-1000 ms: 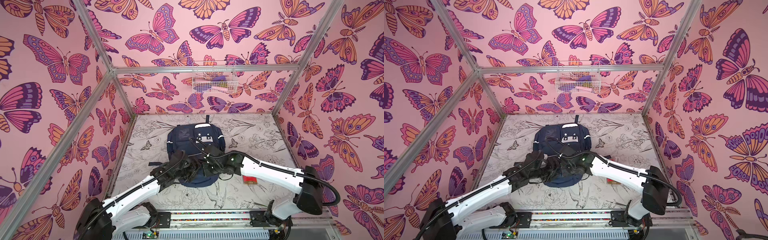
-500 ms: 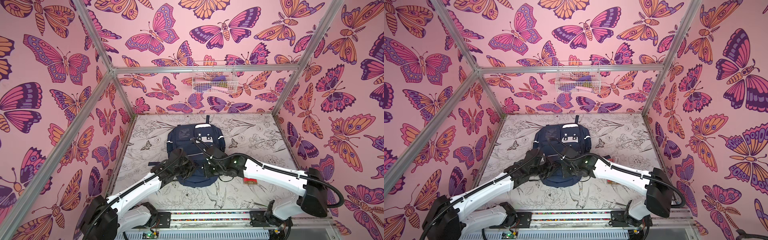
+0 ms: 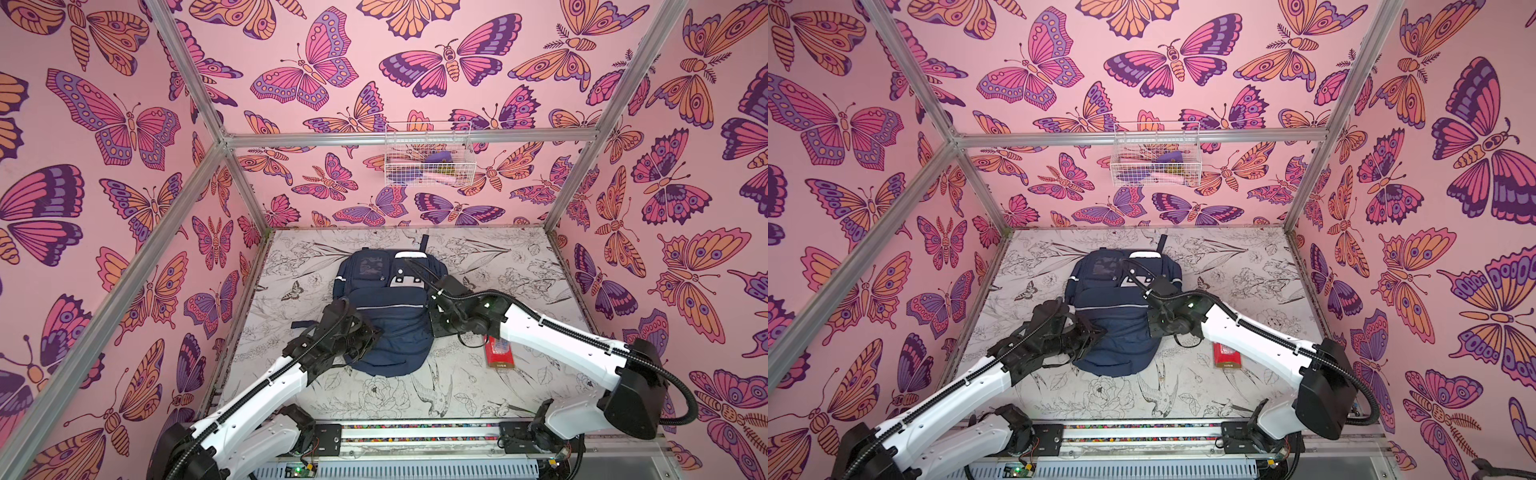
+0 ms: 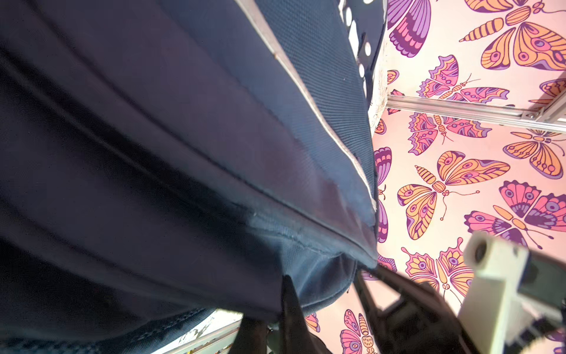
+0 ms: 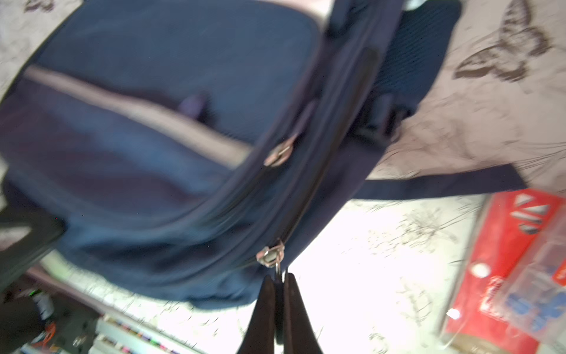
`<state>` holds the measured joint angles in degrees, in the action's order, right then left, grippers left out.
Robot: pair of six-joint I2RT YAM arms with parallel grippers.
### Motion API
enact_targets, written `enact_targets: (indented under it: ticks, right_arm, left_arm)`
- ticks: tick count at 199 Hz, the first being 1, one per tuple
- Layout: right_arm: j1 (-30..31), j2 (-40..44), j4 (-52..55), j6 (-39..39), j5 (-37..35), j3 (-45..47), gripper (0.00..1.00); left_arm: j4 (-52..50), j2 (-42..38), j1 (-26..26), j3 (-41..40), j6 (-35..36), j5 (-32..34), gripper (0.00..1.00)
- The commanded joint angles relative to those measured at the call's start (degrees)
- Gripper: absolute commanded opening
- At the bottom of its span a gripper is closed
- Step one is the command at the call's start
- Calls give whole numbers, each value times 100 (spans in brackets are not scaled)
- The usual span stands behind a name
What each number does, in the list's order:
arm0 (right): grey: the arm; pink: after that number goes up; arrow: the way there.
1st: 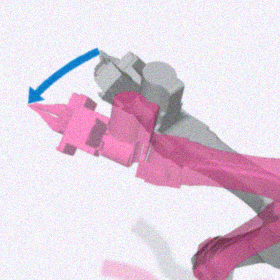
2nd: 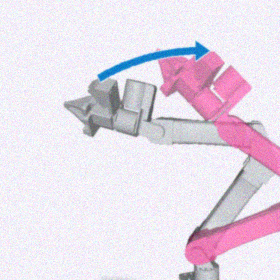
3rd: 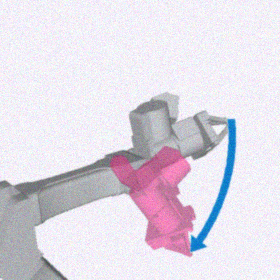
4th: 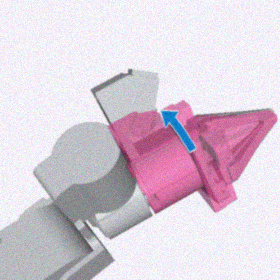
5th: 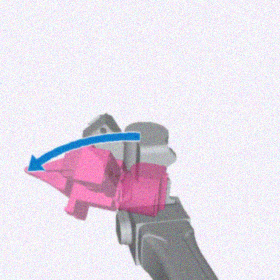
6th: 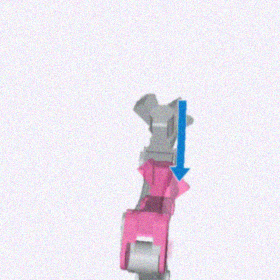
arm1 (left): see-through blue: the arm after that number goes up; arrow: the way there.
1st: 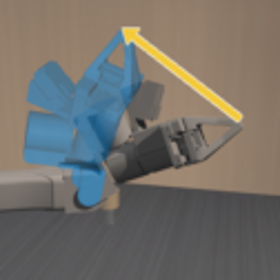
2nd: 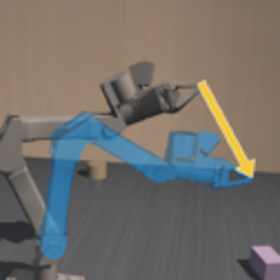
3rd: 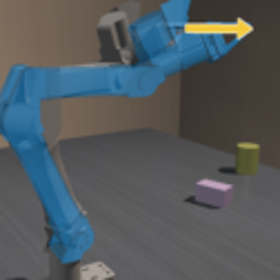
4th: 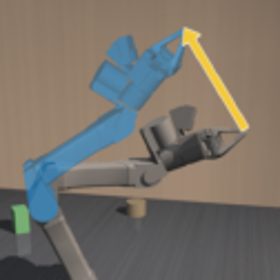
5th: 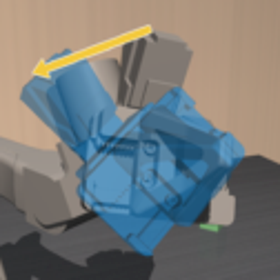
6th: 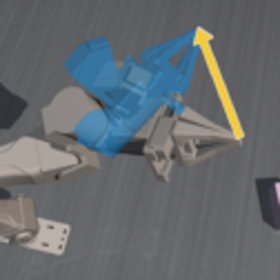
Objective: Pack books, pencil case, and school supplies into a backpack
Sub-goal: Zip the student bag at the center of the table.
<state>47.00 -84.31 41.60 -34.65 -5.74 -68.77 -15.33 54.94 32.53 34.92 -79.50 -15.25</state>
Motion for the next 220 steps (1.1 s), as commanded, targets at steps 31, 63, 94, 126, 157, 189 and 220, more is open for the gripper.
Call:
enact_targets:
  ticks: [31,63,94,126,157,189,220]
  right_arm:
    - [-1036,-941,188,767,-921,-623,0]
    - [-1280,-1459,-61,903,-889,-940,0]
    - [-1282,-1745,-168,1091,-527,-1188,0]
    - [-1251,-1777,-352,1022,-593,-1005,0]
    - [-1128,-1651,-131,1045,-580,-1076,27]
    - [-740,-920,306,788,-1023,-1038,54]
    - [-358,-121,-21,512,-515,-536,56]
  left_arm:
    - [-836,-219,-172,-270,426,-40,0]
    - [-831,-161,-164,-277,435,-122,0]
    - [-681,-72,-160,-292,376,-166,0]
    - [-484,112,-110,-244,321,-161,0]
    - [-107,225,-13,-211,352,-313,8]
    - [-101,43,15,42,471,-378,75]
    - [-350,14,16,382,598,-263,94]
